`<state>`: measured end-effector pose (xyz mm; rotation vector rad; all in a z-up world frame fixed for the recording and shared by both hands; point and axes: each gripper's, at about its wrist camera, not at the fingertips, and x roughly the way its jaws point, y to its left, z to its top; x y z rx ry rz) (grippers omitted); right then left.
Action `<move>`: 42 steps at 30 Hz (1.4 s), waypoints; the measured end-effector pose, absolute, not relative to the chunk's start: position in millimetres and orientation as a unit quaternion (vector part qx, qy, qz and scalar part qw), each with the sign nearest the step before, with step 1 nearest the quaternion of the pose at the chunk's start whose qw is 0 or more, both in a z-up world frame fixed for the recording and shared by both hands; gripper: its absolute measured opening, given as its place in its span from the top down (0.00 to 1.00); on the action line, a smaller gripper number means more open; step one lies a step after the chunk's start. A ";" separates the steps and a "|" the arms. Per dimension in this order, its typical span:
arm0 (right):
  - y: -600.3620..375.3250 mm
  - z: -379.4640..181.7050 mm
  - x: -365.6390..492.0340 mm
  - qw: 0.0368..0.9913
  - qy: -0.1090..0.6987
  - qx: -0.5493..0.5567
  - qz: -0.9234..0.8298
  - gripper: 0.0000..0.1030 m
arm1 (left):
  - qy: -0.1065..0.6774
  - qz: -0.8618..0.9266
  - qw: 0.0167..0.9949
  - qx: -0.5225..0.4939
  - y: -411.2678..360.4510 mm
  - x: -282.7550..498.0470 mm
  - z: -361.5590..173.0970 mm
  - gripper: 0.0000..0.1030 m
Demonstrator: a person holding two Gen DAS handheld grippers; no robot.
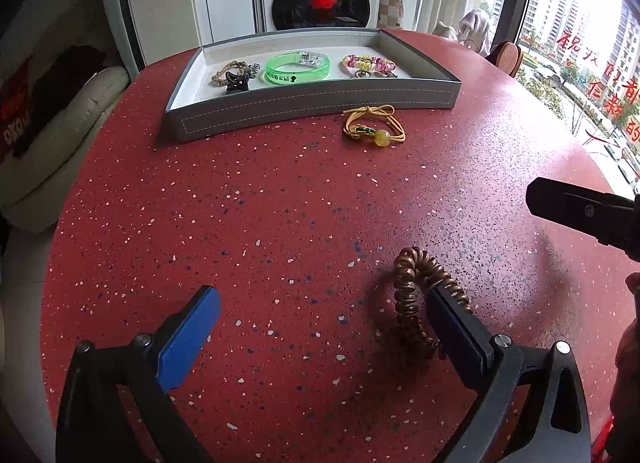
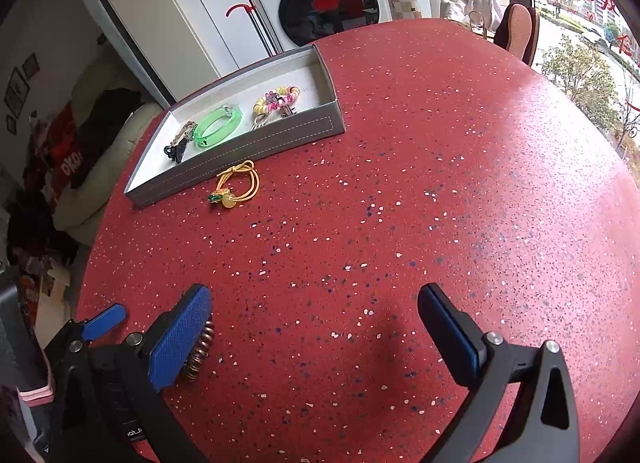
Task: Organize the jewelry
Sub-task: 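Grasp the brown coil hair tie with the left tool, then grasp the yellow sunflower hair tie with the right tool while the left tool holds the coil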
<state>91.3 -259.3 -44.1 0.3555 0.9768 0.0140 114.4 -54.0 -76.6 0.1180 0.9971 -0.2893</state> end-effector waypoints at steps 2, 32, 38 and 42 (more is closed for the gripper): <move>-257.9 -41.7 94.5 0.870 0.466 0.163 0.008 0.00 | 0.478 -0.138 0.866 0.058 -54.0 114.9 -78.2 0.00; -184.0 -62.0 201.2 0.864 0.495 0.062 0.066 0.18 | 0.468 -0.174 0.865 0.038 -44.1 114.5 -68.1 0.71; -163.3 -70.3 202.1 0.870 0.491 -0.001 0.048 0.28 | 0.467 -0.173 0.867 0.026 -33.7 116.4 -64.7 0.71; -161.9 -67.2 197.7 0.874 0.484 -0.010 0.040 0.55 | 0.467 -0.172 0.867 0.022 -30.2 118.1 -65.2 0.71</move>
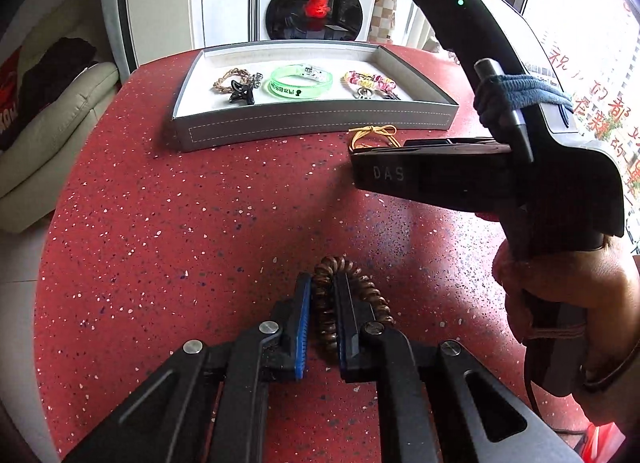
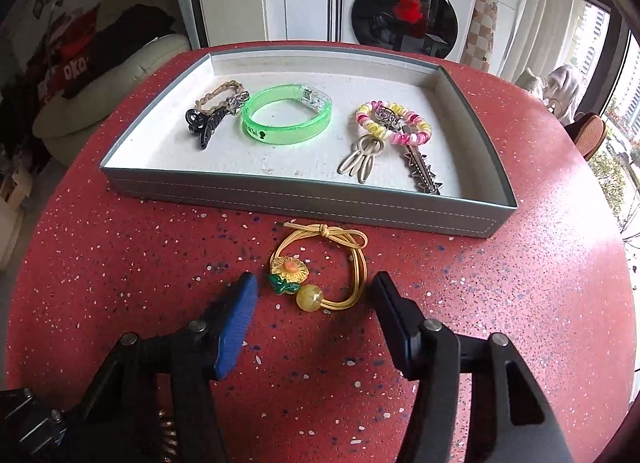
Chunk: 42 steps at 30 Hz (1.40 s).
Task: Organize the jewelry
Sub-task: 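Grasp the yellow sunflower hair tie with the right tool while the left tool holds the coil, then carry the coil into the tray with the left tool while the right tool carries the hair tie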
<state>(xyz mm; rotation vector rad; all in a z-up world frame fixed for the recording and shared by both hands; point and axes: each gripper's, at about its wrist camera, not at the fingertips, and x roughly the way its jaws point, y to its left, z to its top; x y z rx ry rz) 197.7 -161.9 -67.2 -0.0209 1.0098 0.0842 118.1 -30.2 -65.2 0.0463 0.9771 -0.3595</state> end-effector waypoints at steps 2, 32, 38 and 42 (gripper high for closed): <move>-163.6 -66.1 197.2 0.875 0.483 -0.007 0.037 0.70 | 0.467 -0.172 0.867 0.021 -29.2 117.9 -64.9 0.71; -221.5 -35.5 135.7 0.881 0.450 0.133 0.062 0.86 | 0.462 -0.154 0.873 -0.014 -7.5 122.2 -51.8 0.71; -227.2 -31.0 117.5 0.882 0.443 0.146 0.067 0.86 | 0.450 -0.126 0.884 -0.018 2.4 116.4 -50.2 0.00; -230.1 -28.9 108.5 0.882 0.440 0.152 0.069 0.86 | 0.444 -0.116 0.888 0.007 2.3 114.2 -50.8 0.00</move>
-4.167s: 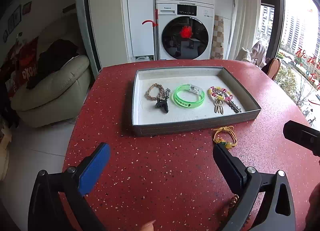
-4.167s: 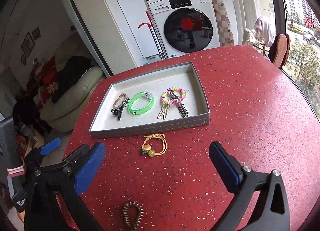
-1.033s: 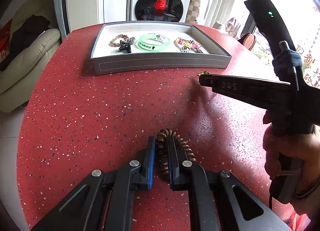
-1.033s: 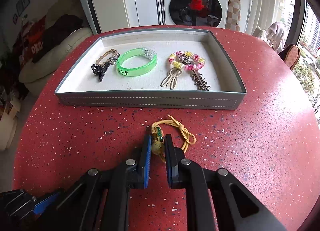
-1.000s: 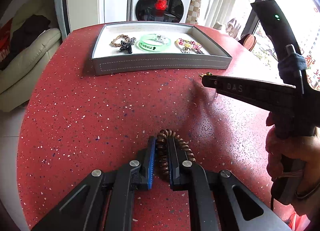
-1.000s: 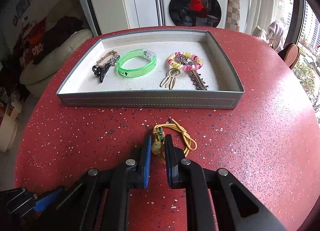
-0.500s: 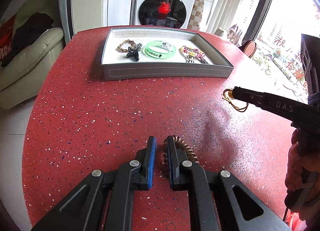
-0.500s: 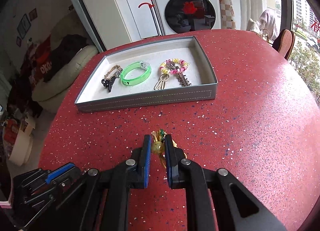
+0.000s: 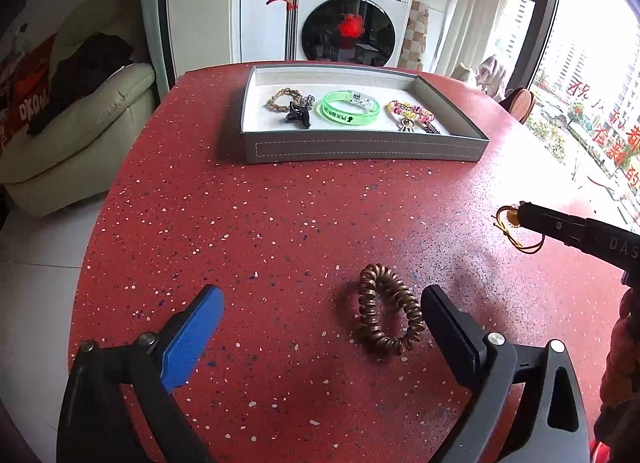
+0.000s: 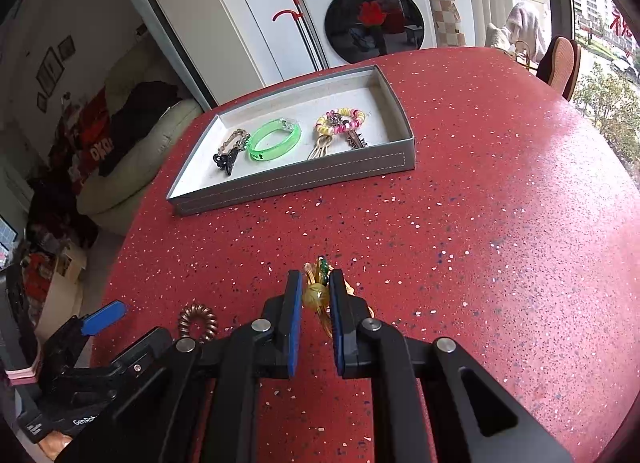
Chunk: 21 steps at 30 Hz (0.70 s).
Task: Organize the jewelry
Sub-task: 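Carry the coil into the tray with the left tool while the right tool carries the hair tie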
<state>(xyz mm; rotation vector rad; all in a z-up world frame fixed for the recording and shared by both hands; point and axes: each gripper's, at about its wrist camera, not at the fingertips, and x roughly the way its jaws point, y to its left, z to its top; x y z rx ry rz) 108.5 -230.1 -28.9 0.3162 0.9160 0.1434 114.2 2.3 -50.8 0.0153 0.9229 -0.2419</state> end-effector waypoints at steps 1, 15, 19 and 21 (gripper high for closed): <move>-230.1 -29.1 107.0 0.882 0.440 0.153 0.070 0.86 | 0.446 -0.112 0.888 0.012 1.8 115.5 -53.0 0.00; -232.6 -29.4 94.9 0.881 0.439 0.163 0.074 0.86 | 0.468 -0.153 0.868 0.068 -24.5 118.7 -73.4 0.72; -232.6 -27.5 93.3 0.881 0.437 0.164 0.074 0.86 | 0.472 -0.177 0.863 0.038 -19.2 119.3 -68.5 0.72; -232.3 -26.1 94.0 0.882 0.437 0.163 0.074 0.86 | 0.466 -0.177 0.866 0.037 -19.0 118.9 -63.9 0.72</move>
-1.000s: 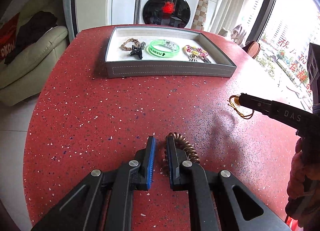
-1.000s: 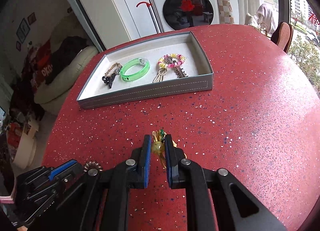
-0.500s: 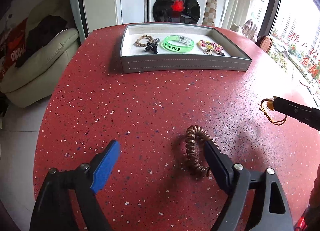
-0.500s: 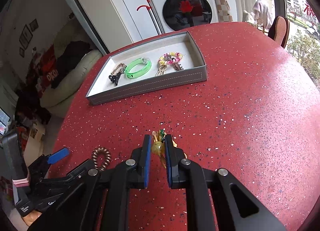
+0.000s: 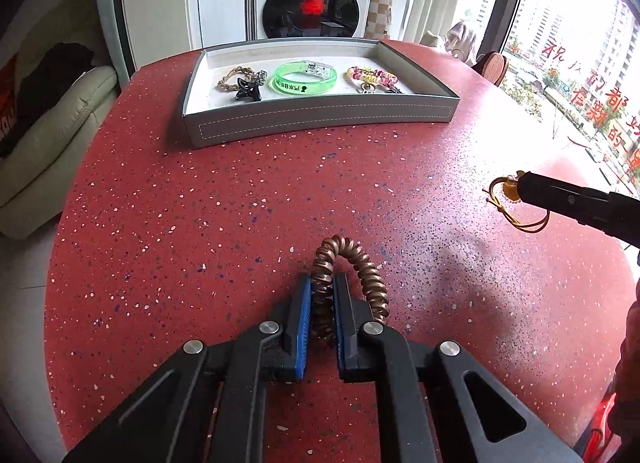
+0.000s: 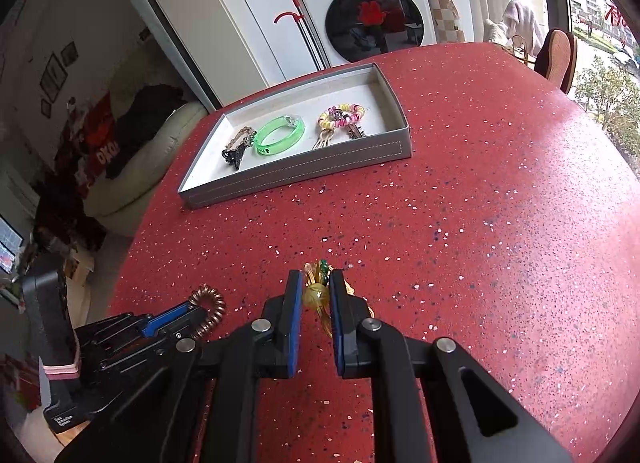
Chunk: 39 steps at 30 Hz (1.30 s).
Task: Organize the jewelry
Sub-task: 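Carry the coil into the tray with the left tool while the right tool carries the hair tie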
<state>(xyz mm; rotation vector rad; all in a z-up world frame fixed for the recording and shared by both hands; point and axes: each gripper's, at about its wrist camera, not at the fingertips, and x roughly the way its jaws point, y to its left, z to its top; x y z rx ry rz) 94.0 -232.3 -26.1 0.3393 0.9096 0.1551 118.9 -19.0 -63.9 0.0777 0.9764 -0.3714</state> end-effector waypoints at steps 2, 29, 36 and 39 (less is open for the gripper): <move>-231.9 -24.3 95.0 0.882 0.435 0.163 0.075 0.86 | 0.462 -0.180 0.868 0.031 -18.1 119.5 -58.5 0.72; -247.1 -0.9 139.8 0.888 0.422 0.168 0.069 0.86 | 0.423 -0.173 0.889 0.016 -13.7 163.4 -21.1 0.72; -256.4 14.4 171.1 0.892 0.411 0.174 0.074 0.86 | 0.406 -0.163 0.899 0.009 -12.1 203.2 -5.4 0.72; -259.9 20.4 190.7 0.893 0.407 0.177 0.076 0.86 | 0.402 -0.156 0.902 0.003 -13.1 226.6 1.1 0.72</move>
